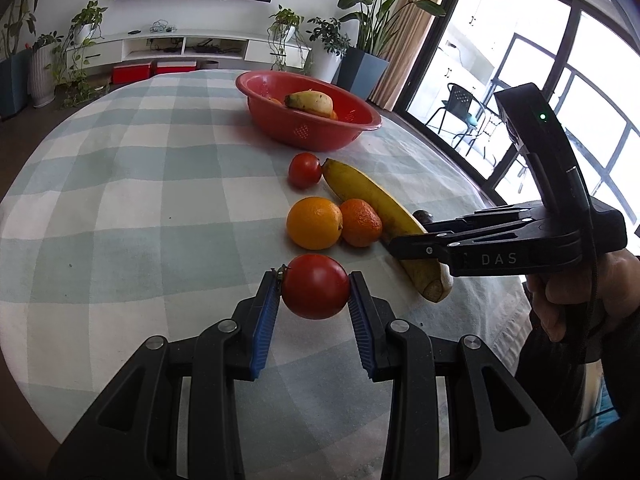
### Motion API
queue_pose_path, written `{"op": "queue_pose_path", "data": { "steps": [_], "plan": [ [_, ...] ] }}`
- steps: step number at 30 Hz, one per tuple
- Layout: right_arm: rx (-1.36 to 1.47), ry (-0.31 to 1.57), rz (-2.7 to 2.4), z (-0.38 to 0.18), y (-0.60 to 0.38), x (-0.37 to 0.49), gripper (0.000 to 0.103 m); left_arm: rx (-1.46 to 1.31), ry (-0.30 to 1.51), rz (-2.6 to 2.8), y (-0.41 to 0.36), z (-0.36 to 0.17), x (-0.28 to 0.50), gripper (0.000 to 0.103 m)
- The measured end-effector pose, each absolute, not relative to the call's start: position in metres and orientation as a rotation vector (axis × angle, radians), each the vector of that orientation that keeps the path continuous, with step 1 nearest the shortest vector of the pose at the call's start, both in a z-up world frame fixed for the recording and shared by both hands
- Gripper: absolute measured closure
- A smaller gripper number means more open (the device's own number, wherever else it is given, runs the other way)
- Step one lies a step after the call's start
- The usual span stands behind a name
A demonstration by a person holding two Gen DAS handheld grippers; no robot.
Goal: Organize fruits
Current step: 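Grasp the second banana with the right tool while the left tool holds the tomato, then carry tomato and banana over the red bowl and open both tools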
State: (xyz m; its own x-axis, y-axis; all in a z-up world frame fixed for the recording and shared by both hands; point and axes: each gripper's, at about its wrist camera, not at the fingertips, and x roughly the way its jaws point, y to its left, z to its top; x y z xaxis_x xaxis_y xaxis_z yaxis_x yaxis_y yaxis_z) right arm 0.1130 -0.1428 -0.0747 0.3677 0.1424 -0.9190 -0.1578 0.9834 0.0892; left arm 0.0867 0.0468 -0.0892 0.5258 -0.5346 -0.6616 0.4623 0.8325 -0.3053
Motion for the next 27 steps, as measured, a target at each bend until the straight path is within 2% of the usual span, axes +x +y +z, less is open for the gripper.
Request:
{"op": "queue_pose_path", "data": {
  "steps": [6, 12, 16, 27],
  "plan": [
    [-0.112, 1.232, 0.186, -0.082, -0.131, 0.126, 0.063, -0.094, 0.824, -0.595, 0.046, -0.089, 0.087, 0.070],
    [-0.180, 1.207, 0.195, -0.082, -0.123, 0.131, 0.064, -0.091, 0.826, -0.589, 0.045, -0.090, 0.087, 0.070],
    [-0.151, 1.183, 0.202, -0.080, -0.132, 0.124, 0.068, -0.082, 0.825, -0.586, 0.045, -0.090, 0.087, 0.070],
    [-0.079, 1.128, 0.199, -0.071, -0.148, 0.105, 0.069, -0.070, 0.825, -0.573, 0.044, -0.093, 0.088, 0.070]
  ]
}}
